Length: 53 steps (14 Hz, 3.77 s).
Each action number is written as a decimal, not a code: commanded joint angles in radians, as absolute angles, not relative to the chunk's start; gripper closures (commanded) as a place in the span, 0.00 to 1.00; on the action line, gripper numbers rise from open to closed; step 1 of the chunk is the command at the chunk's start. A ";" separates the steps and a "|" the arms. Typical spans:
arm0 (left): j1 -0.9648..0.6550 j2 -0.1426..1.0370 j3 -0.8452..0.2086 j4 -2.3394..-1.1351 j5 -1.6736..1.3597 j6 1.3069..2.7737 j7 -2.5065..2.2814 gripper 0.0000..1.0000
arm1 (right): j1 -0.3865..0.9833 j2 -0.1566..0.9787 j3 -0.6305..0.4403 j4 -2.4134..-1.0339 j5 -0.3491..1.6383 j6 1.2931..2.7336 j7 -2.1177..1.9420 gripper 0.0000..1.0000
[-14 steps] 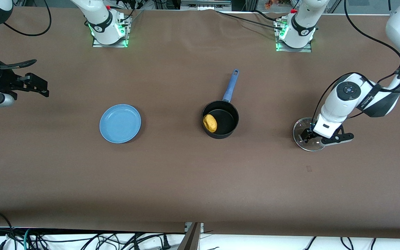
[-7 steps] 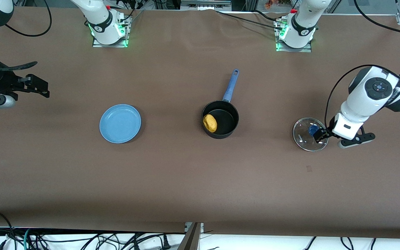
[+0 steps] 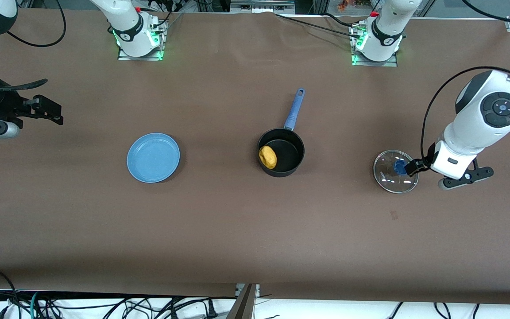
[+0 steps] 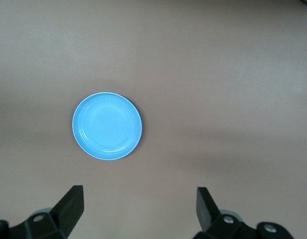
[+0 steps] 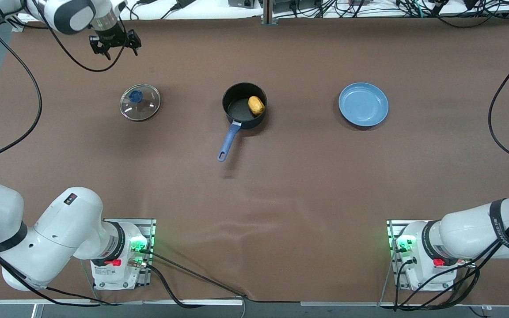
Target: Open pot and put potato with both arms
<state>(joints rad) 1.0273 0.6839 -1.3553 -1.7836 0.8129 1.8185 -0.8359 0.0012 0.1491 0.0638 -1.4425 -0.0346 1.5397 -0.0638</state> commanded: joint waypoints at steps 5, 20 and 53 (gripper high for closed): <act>0.686 0.678 -1.332 -1.326 0.715 1.366 -0.802 0.00 | -0.003 0.143 0.066 -1.453 -0.032 1.543 -0.083 0.00; 0.751 0.672 -1.229 -0.996 0.707 1.147 -0.109 0.01 | -0.003 0.144 0.066 -1.453 -0.032 1.543 -0.083 0.00; -0.166 0.032 0.086 -1.603 0.002 1.589 -0.107 0.01 | -0.005 0.144 0.064 -1.453 -0.035 1.543 -0.083 0.00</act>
<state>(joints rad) -0.1317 0.1385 0.0522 -1.4549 0.0225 1.5237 -0.1274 0.0003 0.1518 0.0628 -1.4430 -0.0346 1.5399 -0.0640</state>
